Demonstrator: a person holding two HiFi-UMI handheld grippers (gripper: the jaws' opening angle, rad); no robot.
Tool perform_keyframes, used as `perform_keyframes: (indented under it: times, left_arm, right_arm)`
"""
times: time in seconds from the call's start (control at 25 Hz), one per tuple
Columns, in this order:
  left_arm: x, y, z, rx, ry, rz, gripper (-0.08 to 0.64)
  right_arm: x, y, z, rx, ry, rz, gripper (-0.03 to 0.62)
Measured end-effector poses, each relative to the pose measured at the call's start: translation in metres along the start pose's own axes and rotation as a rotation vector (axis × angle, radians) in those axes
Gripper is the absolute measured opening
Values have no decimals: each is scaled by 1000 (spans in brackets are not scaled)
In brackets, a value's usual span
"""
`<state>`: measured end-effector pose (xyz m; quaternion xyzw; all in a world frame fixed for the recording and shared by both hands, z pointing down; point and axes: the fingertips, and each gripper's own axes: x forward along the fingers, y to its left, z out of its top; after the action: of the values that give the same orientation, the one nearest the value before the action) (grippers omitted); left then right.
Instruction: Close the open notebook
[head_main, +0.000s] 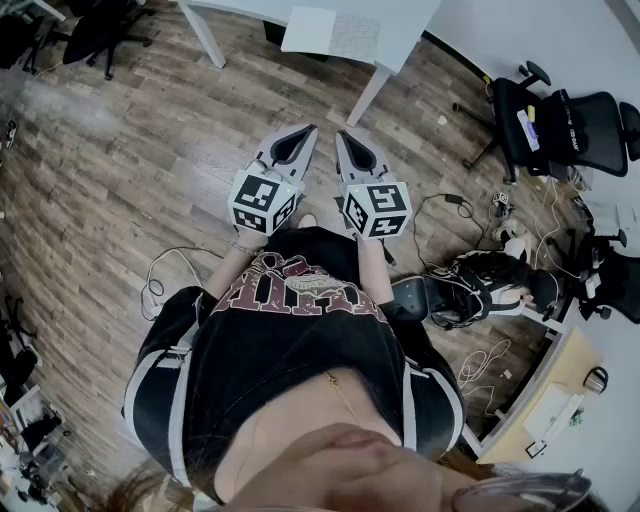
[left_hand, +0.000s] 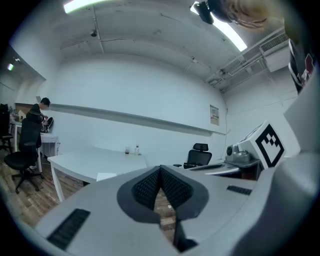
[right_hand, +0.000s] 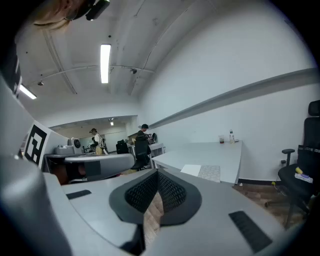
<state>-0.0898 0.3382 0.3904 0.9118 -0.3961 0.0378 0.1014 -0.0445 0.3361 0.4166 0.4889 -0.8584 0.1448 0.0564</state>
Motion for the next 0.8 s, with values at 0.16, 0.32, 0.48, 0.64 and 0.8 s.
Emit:
perform_keyframes:
  times: [0.16, 0.32, 0.48, 0.64, 0.8]
  left_arm:
    - [6, -7, -1, -47, -16, -14, 45]
    - [9, -9, -6, -59, -4, 6, 46]
    - [10, -9, -9, -77, 5, 21, 45]
    - [14, -6, -14, -109, 14, 19, 46]
    - [19, 2, -14, -126, 15, 17, 45]
  right_arm:
    - [-7, -11, 1, 13, -21, -13, 18]
    - [-13, -19, -1, 20, -23, -9, 18]
    - [-16, -23, -4, 31, -21, -6, 18]
    - [-13, -25, -7, 30, -7, -3, 18]
    - [-5, -29, -9, 39, 1, -2, 18]
